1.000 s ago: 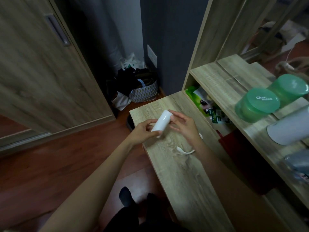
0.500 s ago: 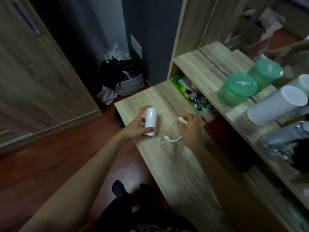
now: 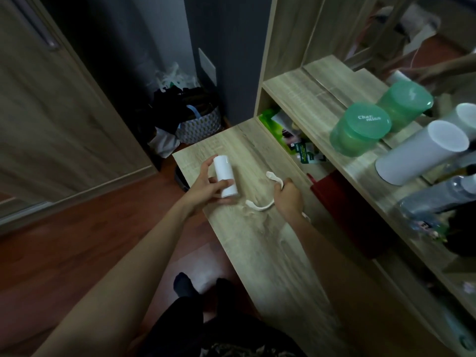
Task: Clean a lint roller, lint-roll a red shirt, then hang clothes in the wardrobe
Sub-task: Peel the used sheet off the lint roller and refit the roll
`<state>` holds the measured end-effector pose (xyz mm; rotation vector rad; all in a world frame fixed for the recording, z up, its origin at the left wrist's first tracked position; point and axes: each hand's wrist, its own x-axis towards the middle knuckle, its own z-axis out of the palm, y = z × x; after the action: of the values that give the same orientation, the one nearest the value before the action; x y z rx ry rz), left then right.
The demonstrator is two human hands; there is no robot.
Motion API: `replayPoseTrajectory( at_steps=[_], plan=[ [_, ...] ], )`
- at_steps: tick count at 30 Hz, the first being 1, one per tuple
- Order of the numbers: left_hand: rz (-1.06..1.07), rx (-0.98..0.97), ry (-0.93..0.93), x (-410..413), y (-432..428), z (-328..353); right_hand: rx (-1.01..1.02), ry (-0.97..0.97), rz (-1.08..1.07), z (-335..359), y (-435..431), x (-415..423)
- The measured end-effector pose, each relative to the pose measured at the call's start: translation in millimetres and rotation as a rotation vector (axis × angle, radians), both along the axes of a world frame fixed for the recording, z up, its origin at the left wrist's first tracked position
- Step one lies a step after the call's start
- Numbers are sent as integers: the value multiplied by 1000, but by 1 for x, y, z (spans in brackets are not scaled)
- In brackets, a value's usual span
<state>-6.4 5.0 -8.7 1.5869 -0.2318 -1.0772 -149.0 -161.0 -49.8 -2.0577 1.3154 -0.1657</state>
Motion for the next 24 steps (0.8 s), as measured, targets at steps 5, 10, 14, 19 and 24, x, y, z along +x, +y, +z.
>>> replayPoseTrajectory(
  at_steps=[5,10,14,19,24],
  plan=[
    [115,-44,144,7,7,9,6,-299,195,32,10,34],
    [119,-45,162,13,9,16,-64,-415,389,46,20,58],
    [55,-45,155,14,11,20,-105,-409,420,49,19,66],
    [37,-91,211,14,15,22,-132,-393,425,51,17,70],
    [28,-96,200,14,16,24,-148,-376,444,52,19,71]
  ],
)
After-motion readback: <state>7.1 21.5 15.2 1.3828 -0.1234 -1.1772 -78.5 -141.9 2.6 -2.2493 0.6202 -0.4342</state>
